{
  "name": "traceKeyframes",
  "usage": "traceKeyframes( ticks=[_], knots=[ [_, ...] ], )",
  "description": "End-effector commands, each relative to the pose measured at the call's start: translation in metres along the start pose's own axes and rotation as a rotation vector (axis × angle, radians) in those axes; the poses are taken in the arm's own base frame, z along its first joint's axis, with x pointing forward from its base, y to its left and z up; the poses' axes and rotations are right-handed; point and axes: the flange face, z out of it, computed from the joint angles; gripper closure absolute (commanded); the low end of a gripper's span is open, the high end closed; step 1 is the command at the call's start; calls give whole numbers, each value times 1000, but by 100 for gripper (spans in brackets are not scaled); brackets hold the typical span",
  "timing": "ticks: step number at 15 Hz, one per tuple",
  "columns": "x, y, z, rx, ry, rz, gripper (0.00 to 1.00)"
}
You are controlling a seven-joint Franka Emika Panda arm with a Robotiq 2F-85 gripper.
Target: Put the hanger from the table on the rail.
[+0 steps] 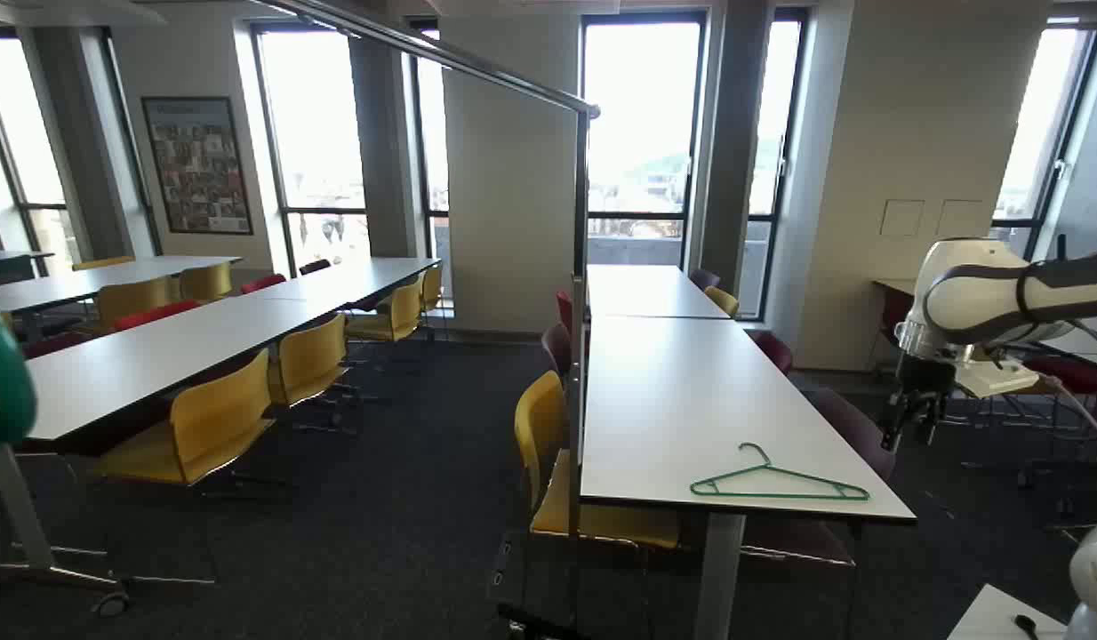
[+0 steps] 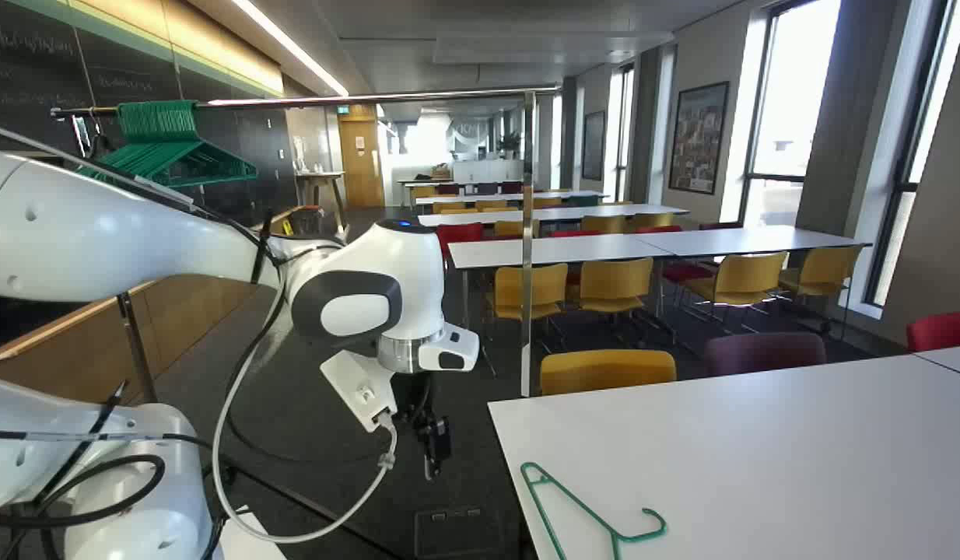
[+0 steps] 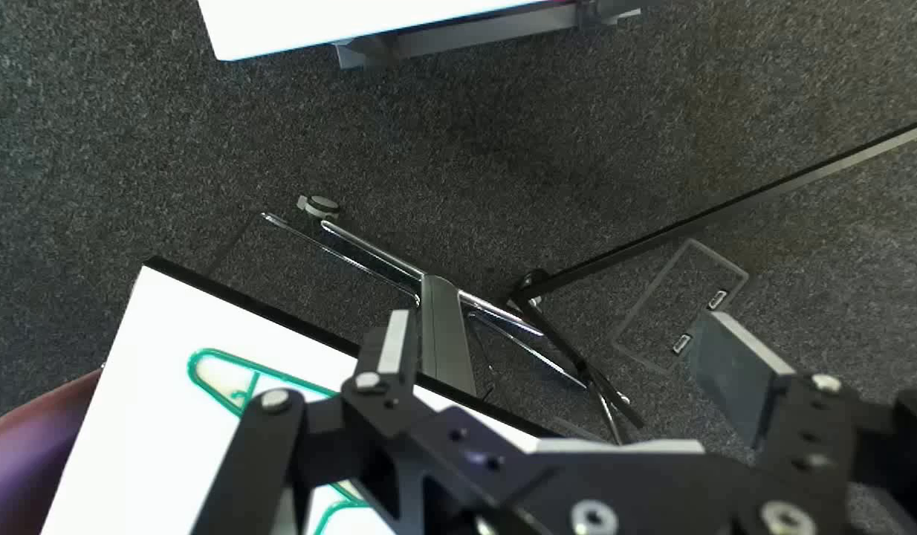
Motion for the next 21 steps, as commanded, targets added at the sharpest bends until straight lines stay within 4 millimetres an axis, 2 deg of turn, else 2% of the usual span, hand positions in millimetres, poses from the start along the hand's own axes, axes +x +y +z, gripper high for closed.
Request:
traceKeyframes(
  ticks=[1,5,7,12,15,18,20,21],
  knots=[
    [0,0,0,0,-1,0,0],
    [0,0,-1,0,-1,0,0],
    [15,-7,4,11,51,151,0],
    [70,-34,25,42,150,426,0],
    [102,-43,39,52,162,592,0],
    [131,-41,40,68,138,751,0],
    [147,-34,33,100,108,851,0],
    [127,-43,42,74,134,764,0]
  ],
)
